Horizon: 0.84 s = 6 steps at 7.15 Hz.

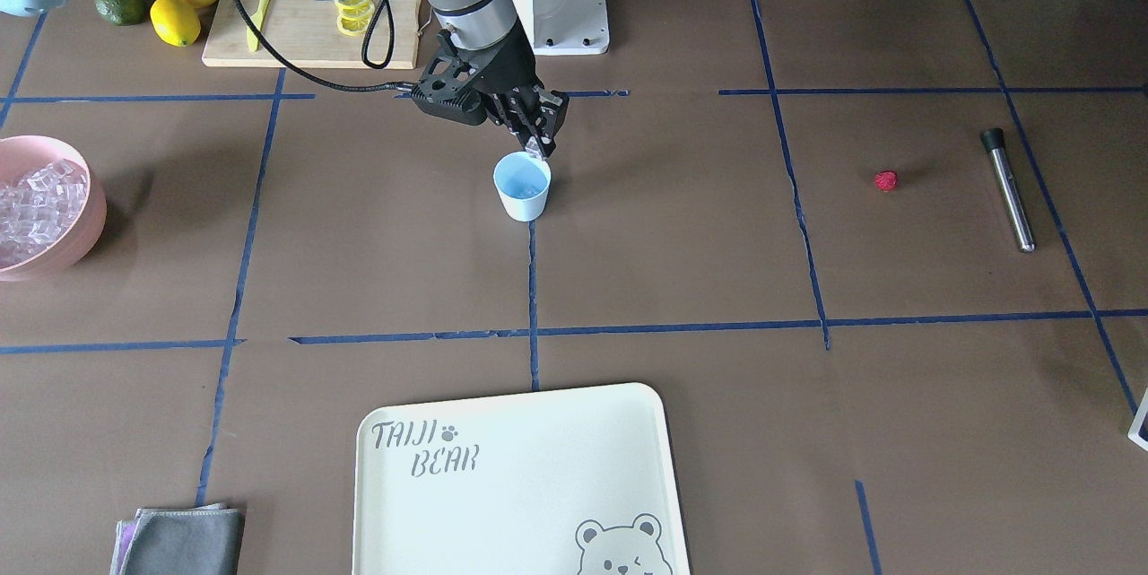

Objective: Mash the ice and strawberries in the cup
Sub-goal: 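Carry the ice cube with the right gripper over the cup, then open the right gripper to drop the ice cube into the cup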

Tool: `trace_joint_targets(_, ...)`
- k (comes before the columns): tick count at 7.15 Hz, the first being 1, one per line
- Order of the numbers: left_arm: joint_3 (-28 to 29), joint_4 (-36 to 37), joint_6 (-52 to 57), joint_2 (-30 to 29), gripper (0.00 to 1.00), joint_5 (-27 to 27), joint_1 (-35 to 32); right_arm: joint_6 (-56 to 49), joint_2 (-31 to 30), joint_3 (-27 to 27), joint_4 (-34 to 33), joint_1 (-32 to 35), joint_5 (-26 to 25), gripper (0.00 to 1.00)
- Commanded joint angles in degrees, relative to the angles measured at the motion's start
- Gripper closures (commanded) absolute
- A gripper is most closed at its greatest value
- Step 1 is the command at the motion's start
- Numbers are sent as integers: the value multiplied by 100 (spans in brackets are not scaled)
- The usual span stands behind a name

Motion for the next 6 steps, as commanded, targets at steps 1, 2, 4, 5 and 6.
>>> trace_joint_targets(1,1,-9,-4,3,0,9,0,11,-156,10,-26,-27,-19,100)
trace_joint_targets(2,-7,-9,-4,3,0,0,0,11,-166,2,-43,-36,-28,99)
trace_joint_targets(4,-8,-9,5,3,0,0,9,11,-175,-51,-52,-54,-54,26)
trace_joint_targets(5,-8,-9,5,3,0,0,0,2,-184,-60,-61,-71,-54,2)
trace_joint_targets(6,-8,-9,-4,-5,0,0,0,-24,-227,-34,-52,-71,-54,1)
